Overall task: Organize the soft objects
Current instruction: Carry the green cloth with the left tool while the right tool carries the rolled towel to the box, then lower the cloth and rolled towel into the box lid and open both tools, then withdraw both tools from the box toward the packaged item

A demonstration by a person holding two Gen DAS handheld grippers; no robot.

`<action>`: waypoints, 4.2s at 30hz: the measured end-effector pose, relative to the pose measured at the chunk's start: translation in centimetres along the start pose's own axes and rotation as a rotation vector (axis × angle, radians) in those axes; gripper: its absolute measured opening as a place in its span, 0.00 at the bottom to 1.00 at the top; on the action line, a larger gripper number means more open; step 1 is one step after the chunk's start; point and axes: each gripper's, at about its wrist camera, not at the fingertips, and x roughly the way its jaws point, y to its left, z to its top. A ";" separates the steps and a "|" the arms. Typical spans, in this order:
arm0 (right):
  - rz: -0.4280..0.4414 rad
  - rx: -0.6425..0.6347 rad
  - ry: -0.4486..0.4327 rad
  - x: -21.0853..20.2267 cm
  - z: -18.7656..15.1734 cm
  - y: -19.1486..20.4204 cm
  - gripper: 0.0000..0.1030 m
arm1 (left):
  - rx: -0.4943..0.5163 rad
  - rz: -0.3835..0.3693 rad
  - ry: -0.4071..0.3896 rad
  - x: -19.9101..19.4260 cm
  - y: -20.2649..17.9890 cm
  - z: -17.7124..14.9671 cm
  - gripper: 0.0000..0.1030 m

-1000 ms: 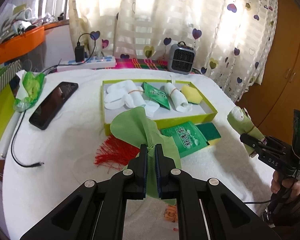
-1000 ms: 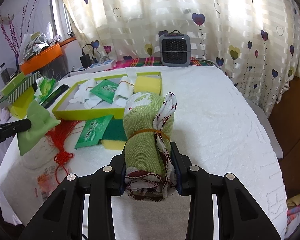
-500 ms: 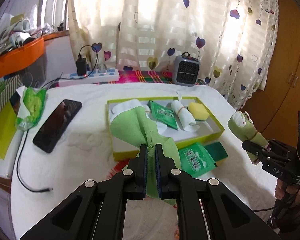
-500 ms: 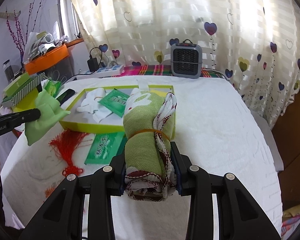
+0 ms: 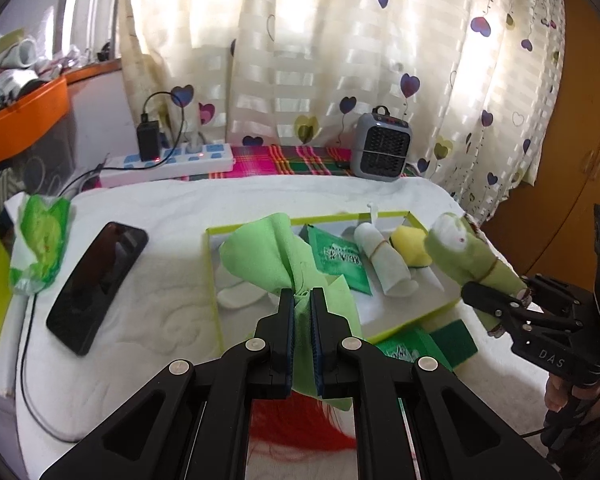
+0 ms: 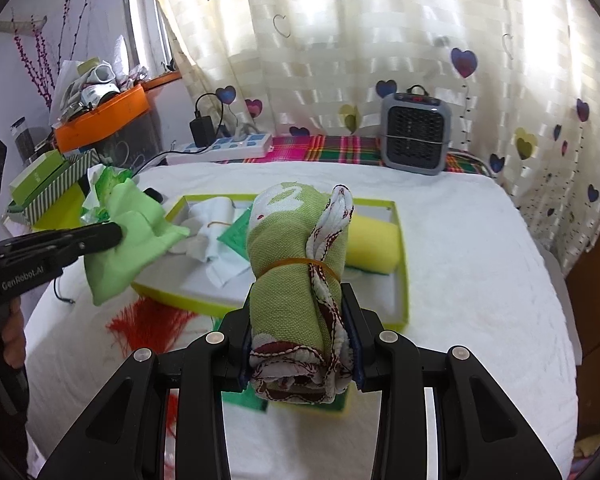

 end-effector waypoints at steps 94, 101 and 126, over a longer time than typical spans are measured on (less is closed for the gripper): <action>-0.006 -0.015 0.099 11.4 4.6 2.5 0.36 | -0.033 0.094 0.153 10.3 2.3 0.6 0.32; -0.003 0.008 0.091 10.6 4.8 2.0 0.37 | -0.025 0.093 0.137 9.3 2.1 0.6 0.40; 0.004 0.047 0.029 4.4 2.5 1.3 0.44 | -0.005 0.101 0.073 3.0 -0.1 -0.9 0.51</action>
